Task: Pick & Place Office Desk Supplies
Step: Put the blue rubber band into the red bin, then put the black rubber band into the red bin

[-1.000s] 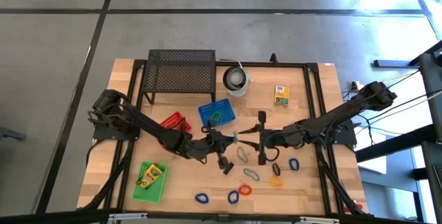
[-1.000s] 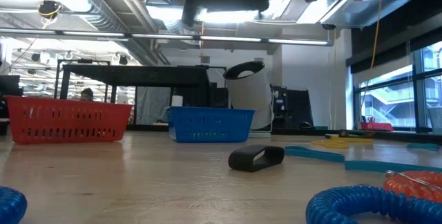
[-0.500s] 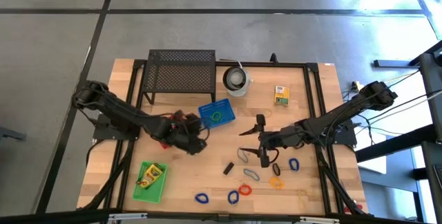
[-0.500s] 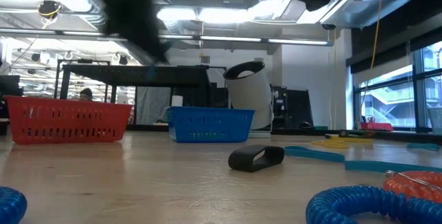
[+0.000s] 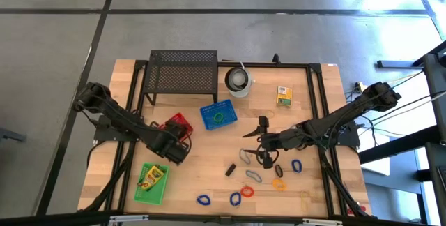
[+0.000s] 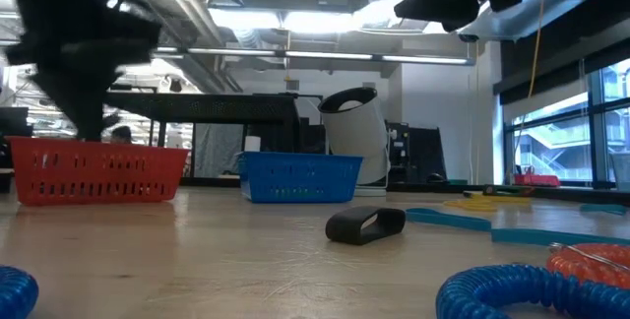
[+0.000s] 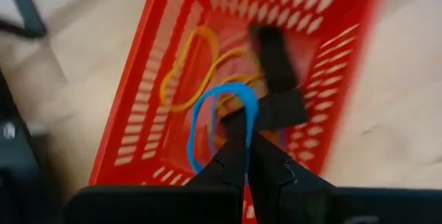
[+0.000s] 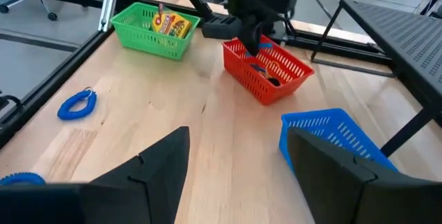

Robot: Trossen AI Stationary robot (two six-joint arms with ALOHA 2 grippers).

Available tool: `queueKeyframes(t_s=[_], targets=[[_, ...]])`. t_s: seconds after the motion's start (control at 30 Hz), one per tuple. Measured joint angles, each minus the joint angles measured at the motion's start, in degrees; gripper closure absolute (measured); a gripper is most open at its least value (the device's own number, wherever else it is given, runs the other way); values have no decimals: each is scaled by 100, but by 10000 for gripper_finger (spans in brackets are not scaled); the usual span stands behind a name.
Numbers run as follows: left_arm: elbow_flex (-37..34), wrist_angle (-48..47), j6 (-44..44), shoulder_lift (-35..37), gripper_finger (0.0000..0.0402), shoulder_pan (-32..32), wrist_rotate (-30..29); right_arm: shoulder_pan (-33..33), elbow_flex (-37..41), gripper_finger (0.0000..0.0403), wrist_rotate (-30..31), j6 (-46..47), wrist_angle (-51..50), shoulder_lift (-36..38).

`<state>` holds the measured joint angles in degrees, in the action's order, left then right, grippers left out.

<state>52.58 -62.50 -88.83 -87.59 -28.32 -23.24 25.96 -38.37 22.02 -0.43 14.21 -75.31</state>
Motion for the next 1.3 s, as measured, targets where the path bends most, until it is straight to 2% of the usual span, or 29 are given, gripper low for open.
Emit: queueKeyframes(t_s=[0.13, 0.3, 0.6, 0.8, 1.0, 1.13, 1.3], targets=[[-331, 295, -340, -4, 398, -123, 59, 0, 0, 156, 0, 0, -13, 0], [-530, 671, -361, -4, 391, -164, 22, 0, 0, 156, 0, -2, -16, 0], [-523, 696, -152, -4, 323, -159, 4, 0, 0, 155, 0, -2, -73, 0], [-159, 234, 57, -4, 286, -155, -184, -2, 0, 155, 0, -2, -73, 0], [288, 117, 481, -4, 272, -155, -521, -4, 0, 155, -2, 321, -148, 0], [439, 742, 919, -4, 272, -155, -880, -4, -7, 155, -6, 1313, -662, -63], [384, 2481, 2315, -23, 272, -155, -1556, -4, -4, 155, 13, 2505, -1695, -354]])
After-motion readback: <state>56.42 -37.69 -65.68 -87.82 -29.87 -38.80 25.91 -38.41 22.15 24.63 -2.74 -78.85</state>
